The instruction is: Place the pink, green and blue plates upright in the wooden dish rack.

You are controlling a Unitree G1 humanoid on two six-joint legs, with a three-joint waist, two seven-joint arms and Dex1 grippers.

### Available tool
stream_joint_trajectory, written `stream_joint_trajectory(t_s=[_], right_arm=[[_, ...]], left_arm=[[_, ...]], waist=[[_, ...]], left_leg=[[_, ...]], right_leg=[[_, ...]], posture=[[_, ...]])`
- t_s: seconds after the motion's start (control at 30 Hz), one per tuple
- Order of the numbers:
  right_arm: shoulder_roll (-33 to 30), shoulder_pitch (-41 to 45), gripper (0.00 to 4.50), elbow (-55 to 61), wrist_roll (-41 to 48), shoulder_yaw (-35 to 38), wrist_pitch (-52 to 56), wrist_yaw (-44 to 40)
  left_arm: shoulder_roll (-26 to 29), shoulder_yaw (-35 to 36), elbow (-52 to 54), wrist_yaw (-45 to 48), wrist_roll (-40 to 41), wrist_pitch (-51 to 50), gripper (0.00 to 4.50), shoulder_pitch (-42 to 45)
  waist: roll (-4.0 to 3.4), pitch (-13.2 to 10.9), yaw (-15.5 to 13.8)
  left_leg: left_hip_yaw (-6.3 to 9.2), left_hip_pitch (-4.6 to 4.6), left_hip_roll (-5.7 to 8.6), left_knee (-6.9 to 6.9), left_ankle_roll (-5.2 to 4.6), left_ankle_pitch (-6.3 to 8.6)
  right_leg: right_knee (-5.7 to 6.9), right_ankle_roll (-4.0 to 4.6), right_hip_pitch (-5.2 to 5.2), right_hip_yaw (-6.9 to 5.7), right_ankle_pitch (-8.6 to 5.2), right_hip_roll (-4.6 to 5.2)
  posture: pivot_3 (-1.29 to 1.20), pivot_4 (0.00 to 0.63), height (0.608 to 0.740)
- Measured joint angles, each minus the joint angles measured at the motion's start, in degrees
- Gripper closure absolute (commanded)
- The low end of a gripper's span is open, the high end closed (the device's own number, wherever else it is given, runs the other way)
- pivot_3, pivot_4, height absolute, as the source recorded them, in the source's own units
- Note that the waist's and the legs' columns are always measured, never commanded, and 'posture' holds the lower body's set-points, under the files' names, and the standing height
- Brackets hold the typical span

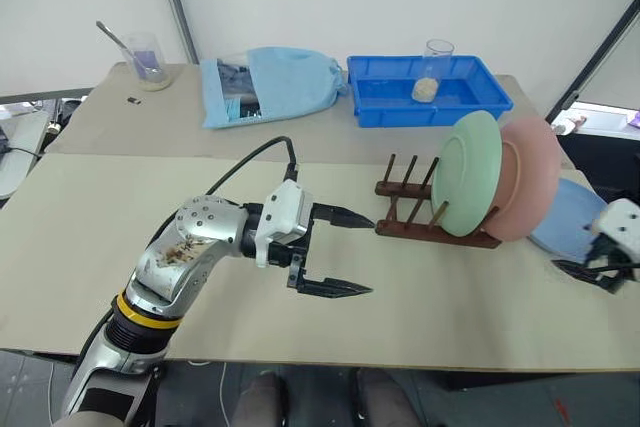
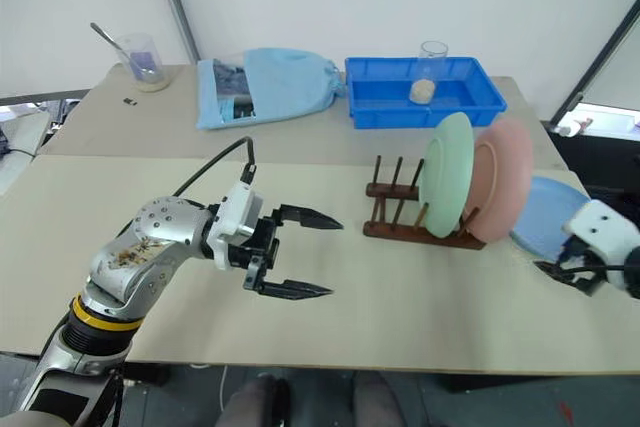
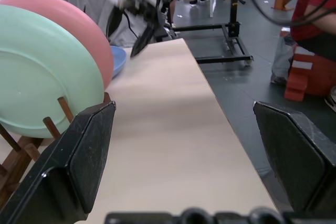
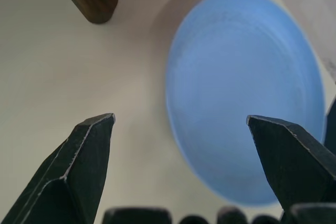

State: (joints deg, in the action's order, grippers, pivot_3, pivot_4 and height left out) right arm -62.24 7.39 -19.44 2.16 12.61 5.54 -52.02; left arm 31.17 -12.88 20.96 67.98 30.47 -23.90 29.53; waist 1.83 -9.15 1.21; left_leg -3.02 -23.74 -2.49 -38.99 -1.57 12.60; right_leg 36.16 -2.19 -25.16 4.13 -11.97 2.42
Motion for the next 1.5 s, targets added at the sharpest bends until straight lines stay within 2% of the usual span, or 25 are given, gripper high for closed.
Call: stream_joint_trajectory(t_s=[0.17,0.33,0.43,0.63,0.83,0.97,1.03,1.17,1.23,1.3,1.37,1.5], right_arm=[[2.9,6.7,0.02,-8.2,-4.6,-5.9,-3.2,3.9],[4.6,10.5,1.43,-13.1,-6.6,-7.8,-3.2,6.3],[5.5,11.6,2.58,-13.9,-6.8,-8.3,-1.3,7.2],[6.1,11.8,4.49,-13.5,-7.7,-9.3,0.9,9.2],[6.3,10.1,4.49,-9.0,-6.2,-7.2,6.5,11.0],[3.8,9.5,4.49,-5.0,-5.9,-3.2,8.7,14.1],[0.8,11.5,4.49,-2.1,-6.0,-0.4,8.6,16.2],[-1.5,21.7,4.49,6.1,-3.5,3.9,6.6,17.5],[0.9,27.7,4.49,12.8,1.3,4.3,5.8,16.4],[7.3,32.2,4.49,19.4,9.5,5.0,9.5,15.8],[15.2,35.6,4.49,26.9,21.2,5.1,18.6,16.6],[24.4,34.8,4.49,37.5,46.7,9.2,37.3,25.2]], left_arm=[[0.1,0.2,0.9,-1.1,0.0,0.0,0.0,-0.4],[0.5,0.3,1.6,-2.0,0.0,-0.1,0.0,-0.7],[0.5,0.3,2.1,-2.3,0.0,-0.1,0.0,-0.8],[0.5,0.3,2.1,-2.3,0.0,-0.1,0.0,-0.8],[0.7,0.9,2.0,-3.1,0.6,-1.0,0.0,-0.8],[2.3,4.7,1.8,-5.8,1.5,-3.7,0.0,-1.5],[3.5,6.8,1.7,-6.9,1.6,-4.8,0.0,-2.7],[4.9,8.7,1.7,-8.1,1.6,-5.0,0.0,-3.8],[5.3,9.2,1.5,-8.3,1.3,-4.9,0.0,-4.0],[5.7,9.5,0.7,-8.3,1.2,-4.8,0.0,-4.0],[5.7,9.4,0.3,-8.2,1.1,-4.6,0.0,-4.0],[5.8,9.4,-0.1,-7.9,0.6,-3.8,0.0,-4.0]], waist=[[-0.04,0.0,-0.5],[-0.04,0.0,-0.4],[-0.04,0.0,-0.4],[-0.04,0.0,-0.4],[-0.04,0.0,-0.6],[-0.33,0.0,-0.4],[-0.7,-0.1,0.0],[-0.7,-0.2,1.1],[-0.53,-0.2,1.4],[-0.28,-0.3,1.5],[-0.24,-0.3,1.3],[-0.23,-0.3,-0.4]], left_leg=[[0.0,0.0,0.03,-0.04,0.0,-0.01],[0.0,0.02,0.02,-0.1,0.0,-0.01],[0.0,0.03,0.02,-0.12,0.0,-0.01],[0.0,0.04,0.03,-0.17,0.0,-0.01],[0.05,0.01,0.03,-0.18,0.0,-0.01],[0.02,-0.03,0.07,-0.18,0.0,-0.01],[-0.09,-0.03,0.07,-0.17,0.0,-0.01],[-0.03,0.12,-0.05,-0.09,0.0,-0.01],[0.03,0.28,-0.09,-0.03,0.0,0.0],[0.07,0.39,-0.25,-0.01,0.01,0.0],[0.16,0.35,-0.25,0.0,0.0,-0.01],[0.3,0.06,-0.23,-0.02,0.0,0.0]], right_leg=[[0.03,-0.02,0.02,0.02,0.02,0.04],[0.03,-0.05,0.08,0.02,0.03,0.03],[0.04,-0.06,0.1,0.02,0.05,0.03],[0.04,-0.08,0.12,0.02,0.06,0.04],[0.06,-0.09,0.13,0.01,0.07,0.04],[0.07,-0.24,0.04,0.04,0.15,0.07],[0.08,-0.25,-0.04,0.14,0.15,0.07],[0.29,-0.26,-0.06,0.08,0.16,-0.08],[0.54,-0.2,-0.01,0.06,0.08,-0.15],[0.62,-0.13,0.04,0.06,0.05,-0.35],[0.79,-0.05,-0.01,0.02,0.01,-0.36],[0.81,0.17,-0.14,-0.19,0.03,-0.25]], posture=[[0.0,0.15,0.696],[0.0,0.15,0.696],[0.0,0.15,0.696],[0.0,0.15,0.696],[0.0,0.15,0.696],[0.0,0.15,0.696],[0.0,0.15,0.696],[0.0,0.15,0.696],[0.0,0.15,0.696],[0.0,0.15,0.696],[0.0,0.15,0.696],[0.0,0.15,0.696]])
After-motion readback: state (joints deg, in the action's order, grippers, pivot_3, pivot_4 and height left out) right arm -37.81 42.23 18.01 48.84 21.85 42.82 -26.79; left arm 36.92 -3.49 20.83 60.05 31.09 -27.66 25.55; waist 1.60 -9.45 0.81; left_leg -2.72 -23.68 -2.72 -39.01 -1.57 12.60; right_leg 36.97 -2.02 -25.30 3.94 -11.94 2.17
